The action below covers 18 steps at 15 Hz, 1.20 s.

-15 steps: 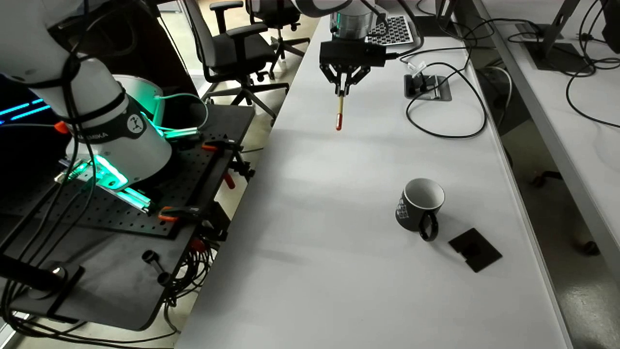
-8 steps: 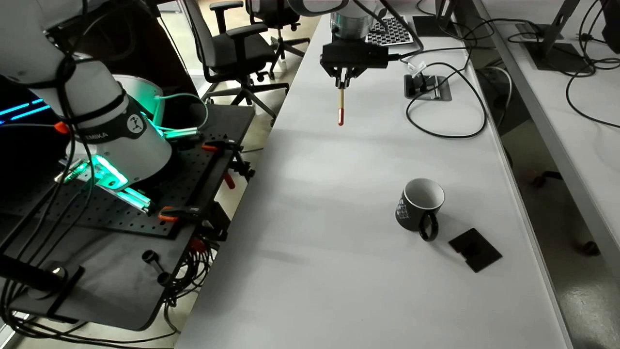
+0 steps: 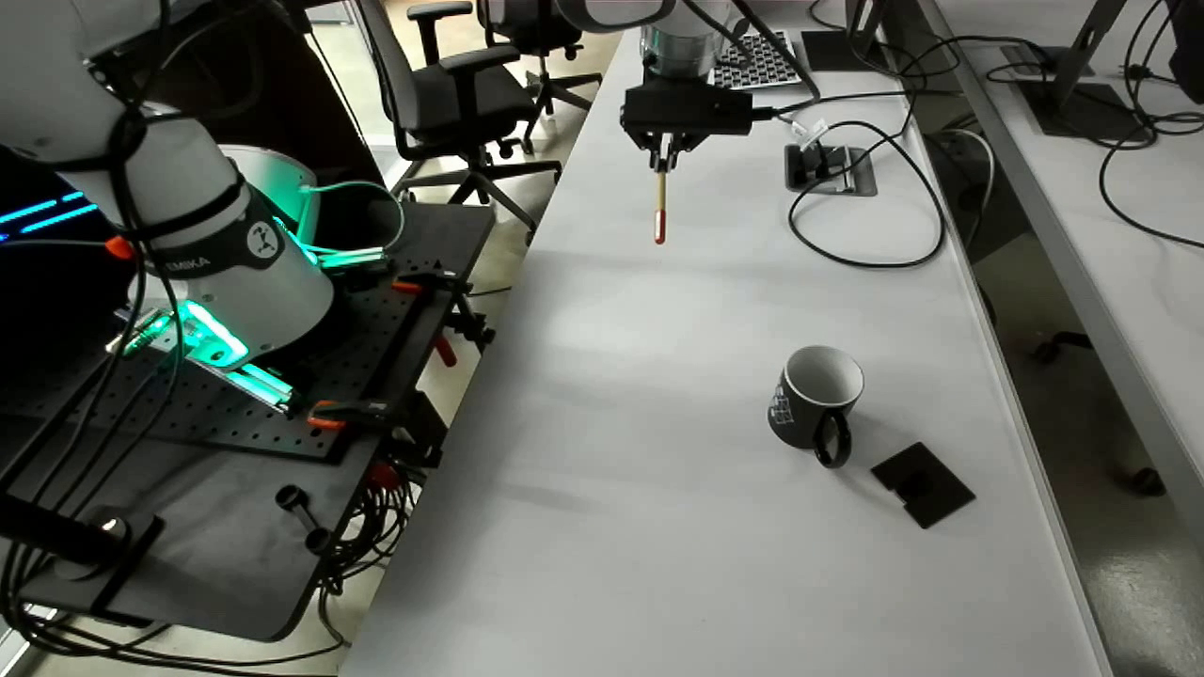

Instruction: Pick up the pen and put it in the cup

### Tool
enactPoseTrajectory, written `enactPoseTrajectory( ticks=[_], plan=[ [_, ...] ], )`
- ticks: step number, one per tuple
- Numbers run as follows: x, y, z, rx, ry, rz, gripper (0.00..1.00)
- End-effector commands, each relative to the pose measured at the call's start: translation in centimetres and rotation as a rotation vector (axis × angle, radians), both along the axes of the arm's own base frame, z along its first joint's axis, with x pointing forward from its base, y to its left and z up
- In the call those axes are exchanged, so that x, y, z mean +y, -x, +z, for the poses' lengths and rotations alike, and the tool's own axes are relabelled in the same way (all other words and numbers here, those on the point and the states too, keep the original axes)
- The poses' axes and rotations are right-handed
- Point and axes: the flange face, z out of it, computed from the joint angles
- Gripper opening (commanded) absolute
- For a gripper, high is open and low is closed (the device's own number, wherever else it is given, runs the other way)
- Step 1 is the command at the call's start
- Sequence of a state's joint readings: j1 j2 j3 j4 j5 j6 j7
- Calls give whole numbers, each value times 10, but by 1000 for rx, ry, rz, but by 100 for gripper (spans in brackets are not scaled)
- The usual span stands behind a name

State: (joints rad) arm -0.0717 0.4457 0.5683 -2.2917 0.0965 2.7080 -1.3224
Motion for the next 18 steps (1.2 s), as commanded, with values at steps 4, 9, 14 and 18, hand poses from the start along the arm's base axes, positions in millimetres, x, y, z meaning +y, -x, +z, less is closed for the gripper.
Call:
enactPoseTrajectory(
  ticks=[4, 9, 14, 18],
  plan=[
    [4, -13, 7, -74, -123, -94, 3],
    [3, -30, 31, -220, -300, -273, 3],
    [-15, -35, 43, -390, -461, -447, 3],
    [-38, -54, 49, -413, -459, -525, 3]
  ],
)
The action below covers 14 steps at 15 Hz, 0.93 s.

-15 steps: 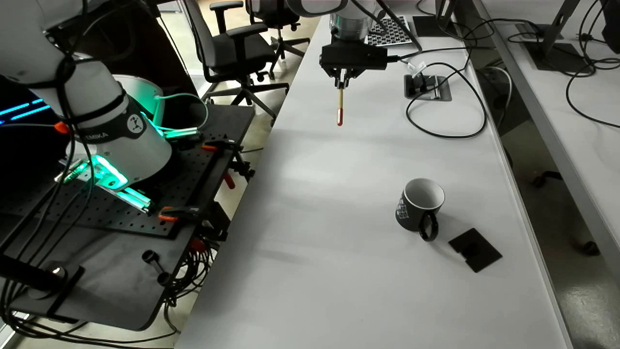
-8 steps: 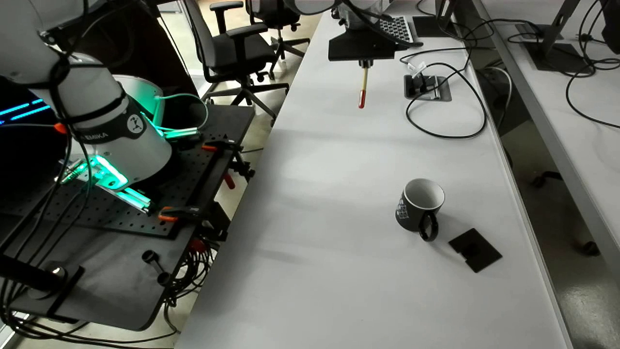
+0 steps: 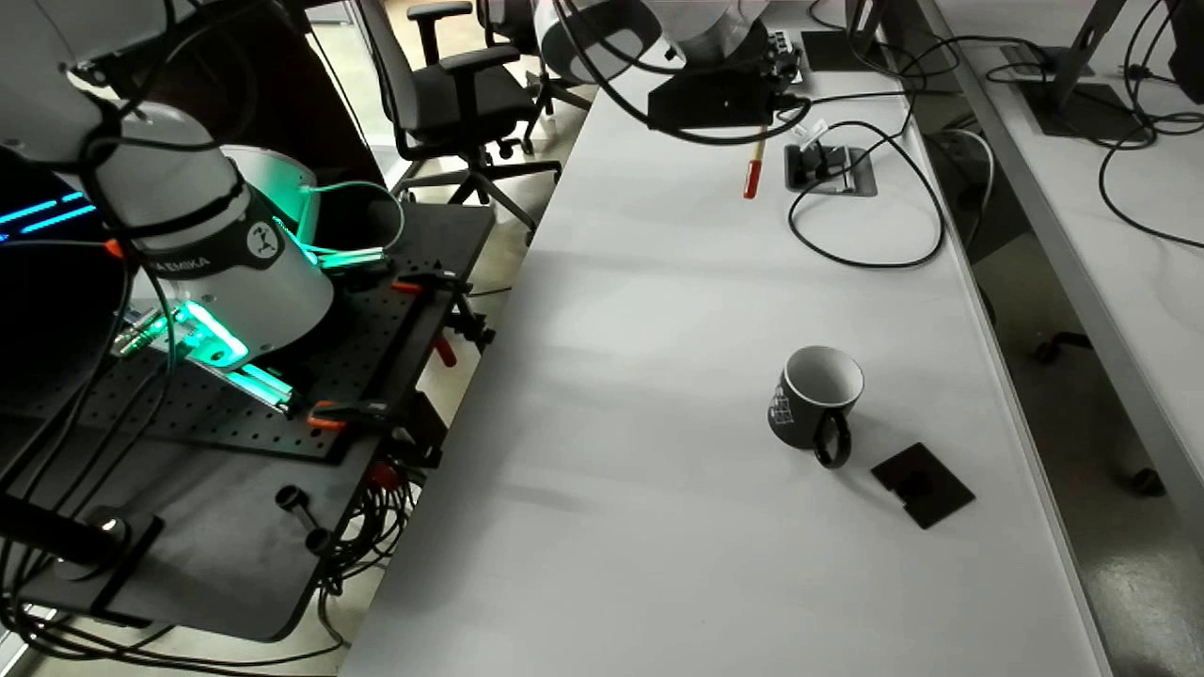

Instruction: Pick up the pen and put it in the cup

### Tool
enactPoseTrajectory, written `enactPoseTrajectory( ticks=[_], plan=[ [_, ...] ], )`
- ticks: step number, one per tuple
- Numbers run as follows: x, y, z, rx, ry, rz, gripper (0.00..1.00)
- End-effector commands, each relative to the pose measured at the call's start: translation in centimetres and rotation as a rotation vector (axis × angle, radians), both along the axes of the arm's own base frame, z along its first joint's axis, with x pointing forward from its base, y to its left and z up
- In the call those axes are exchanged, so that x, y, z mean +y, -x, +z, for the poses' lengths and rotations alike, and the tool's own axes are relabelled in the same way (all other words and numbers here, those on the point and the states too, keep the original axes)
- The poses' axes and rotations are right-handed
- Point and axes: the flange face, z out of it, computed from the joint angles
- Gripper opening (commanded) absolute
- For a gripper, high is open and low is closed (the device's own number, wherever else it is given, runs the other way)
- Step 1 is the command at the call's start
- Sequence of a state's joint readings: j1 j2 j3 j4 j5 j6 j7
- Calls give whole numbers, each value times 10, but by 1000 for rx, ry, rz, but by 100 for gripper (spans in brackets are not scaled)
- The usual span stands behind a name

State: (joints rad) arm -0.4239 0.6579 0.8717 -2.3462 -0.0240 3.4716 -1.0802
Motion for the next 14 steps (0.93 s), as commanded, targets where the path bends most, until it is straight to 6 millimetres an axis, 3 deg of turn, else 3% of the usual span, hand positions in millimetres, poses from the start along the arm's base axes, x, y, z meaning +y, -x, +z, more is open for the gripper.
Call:
enactPoseTrajectory(
  ticks=[1, 4, 5, 13, 14],
  plan=[
    [-17, -19, 11, 0, -29, -75, 3],
    [-25, -24, 13, 9, -47, -97, 3],
    [-22, -23, 6, 9, -39, -81, 13],
    [-24, -24, 6, 16, -48, -91, 13],
    [-24, -24, 6, 16, -48, -91, 3]
  ],
)
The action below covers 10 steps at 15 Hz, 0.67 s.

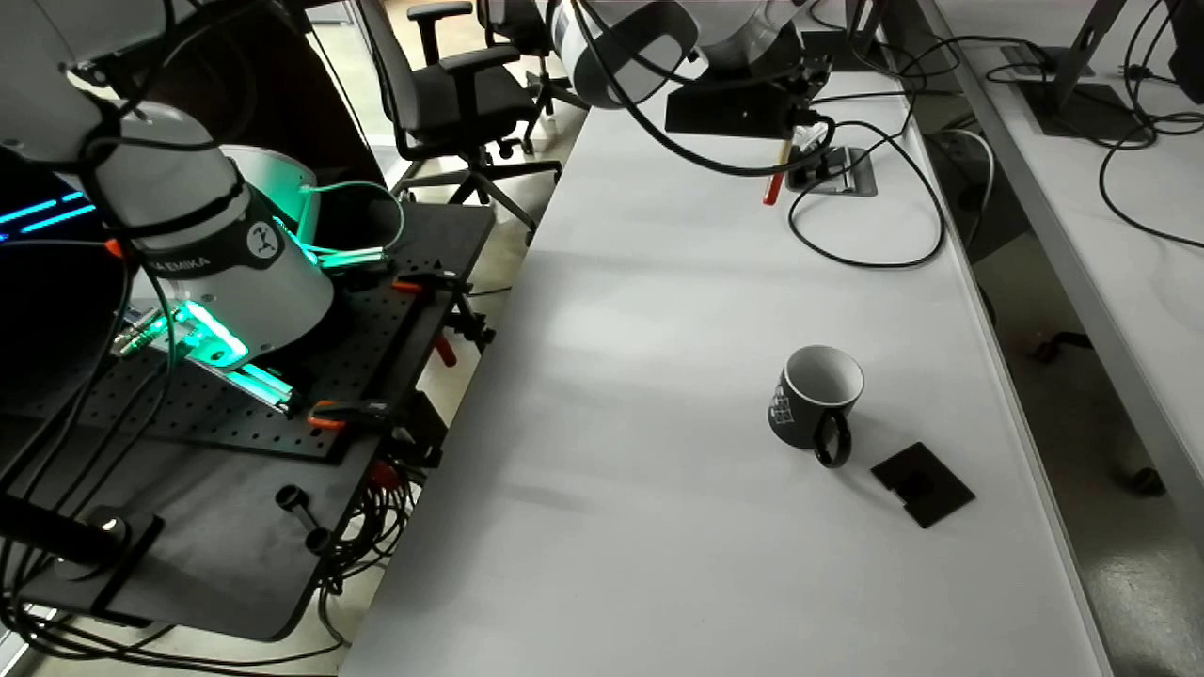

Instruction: Pick up the pen and put it in the cup

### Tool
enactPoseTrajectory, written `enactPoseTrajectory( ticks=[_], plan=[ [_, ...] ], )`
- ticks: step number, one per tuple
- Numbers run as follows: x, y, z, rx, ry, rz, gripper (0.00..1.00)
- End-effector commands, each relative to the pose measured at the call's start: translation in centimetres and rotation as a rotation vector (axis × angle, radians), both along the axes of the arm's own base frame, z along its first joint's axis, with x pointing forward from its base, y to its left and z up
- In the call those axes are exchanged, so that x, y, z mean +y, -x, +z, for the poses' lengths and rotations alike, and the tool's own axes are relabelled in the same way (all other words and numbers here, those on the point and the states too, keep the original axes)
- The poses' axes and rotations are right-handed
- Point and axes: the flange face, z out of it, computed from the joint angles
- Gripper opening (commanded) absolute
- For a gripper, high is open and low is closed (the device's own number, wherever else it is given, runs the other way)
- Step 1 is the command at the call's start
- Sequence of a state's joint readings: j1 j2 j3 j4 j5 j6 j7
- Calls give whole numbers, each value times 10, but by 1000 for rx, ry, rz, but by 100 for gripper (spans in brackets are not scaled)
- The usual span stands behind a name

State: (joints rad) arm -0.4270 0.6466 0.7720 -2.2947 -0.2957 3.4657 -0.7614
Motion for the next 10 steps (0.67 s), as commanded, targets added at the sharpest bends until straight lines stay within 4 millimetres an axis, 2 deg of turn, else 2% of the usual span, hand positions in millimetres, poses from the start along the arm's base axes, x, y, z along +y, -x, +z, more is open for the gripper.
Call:
enactPoseTrajectory(
  ticks=[1, 4, 10],
  plan=[
    [-1, -4, 3, 2, -15, -13, 3],
    [-9, -13, 8, -1, -30, -45, 3],
    [-51, -44, 40, -29, -102, -179, 3]
  ],
)
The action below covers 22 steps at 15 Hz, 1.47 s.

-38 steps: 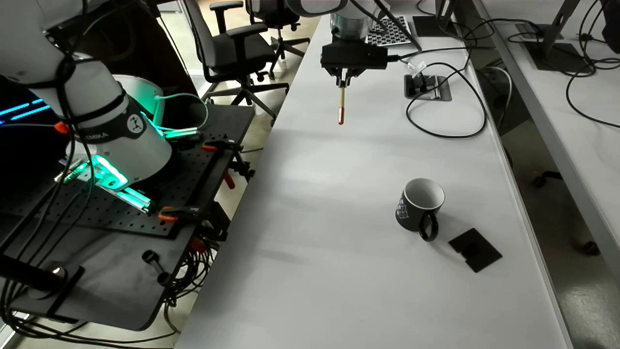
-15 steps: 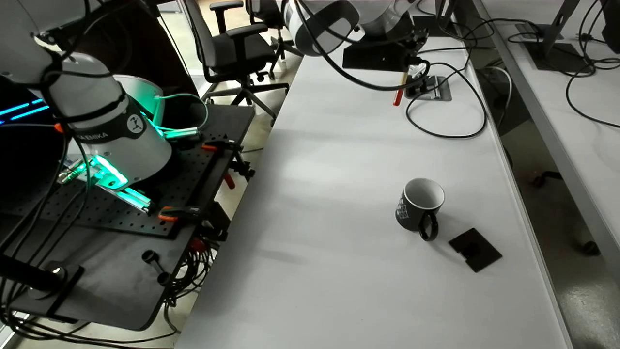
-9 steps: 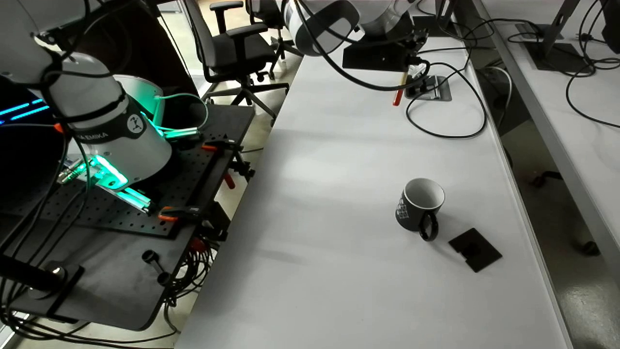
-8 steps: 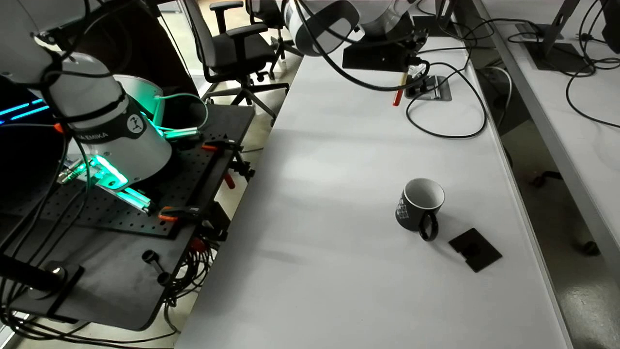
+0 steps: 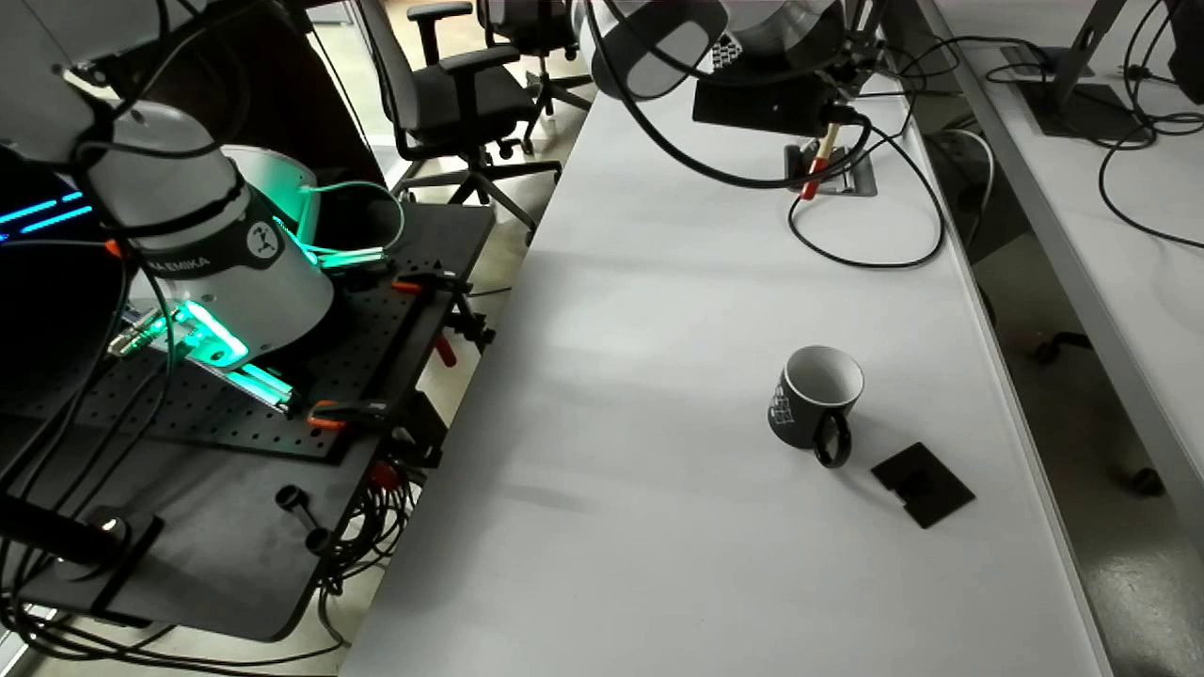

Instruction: Pick up the pen and put it in the cup

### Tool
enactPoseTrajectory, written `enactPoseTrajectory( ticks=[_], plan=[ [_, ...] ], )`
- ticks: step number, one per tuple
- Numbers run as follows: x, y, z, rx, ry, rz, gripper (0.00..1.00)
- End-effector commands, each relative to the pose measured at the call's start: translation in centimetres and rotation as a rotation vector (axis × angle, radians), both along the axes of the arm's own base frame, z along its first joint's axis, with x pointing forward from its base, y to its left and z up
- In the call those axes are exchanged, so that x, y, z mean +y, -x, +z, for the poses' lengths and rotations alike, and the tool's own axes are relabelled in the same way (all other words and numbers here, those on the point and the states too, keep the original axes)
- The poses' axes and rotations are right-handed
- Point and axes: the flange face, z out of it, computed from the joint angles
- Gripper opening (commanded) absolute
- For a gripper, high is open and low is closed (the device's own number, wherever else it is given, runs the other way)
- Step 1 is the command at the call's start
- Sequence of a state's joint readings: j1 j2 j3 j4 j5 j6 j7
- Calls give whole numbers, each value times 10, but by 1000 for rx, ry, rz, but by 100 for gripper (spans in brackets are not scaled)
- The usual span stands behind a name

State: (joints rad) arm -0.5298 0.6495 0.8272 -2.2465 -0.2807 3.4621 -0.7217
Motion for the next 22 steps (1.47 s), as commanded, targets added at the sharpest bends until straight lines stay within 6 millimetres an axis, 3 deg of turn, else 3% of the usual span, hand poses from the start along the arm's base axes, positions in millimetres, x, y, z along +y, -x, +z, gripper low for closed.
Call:
enactPoseTrajectory(
  ticks=[1, 15, 22],
  plan=[
    [-26, -16, 15, -8, -36, -84, 3],
    [-116, -40, 35, 4, -56, -346, 3],
    [-142, -43, 39, 29, -98, -449, 3]
  ],
)
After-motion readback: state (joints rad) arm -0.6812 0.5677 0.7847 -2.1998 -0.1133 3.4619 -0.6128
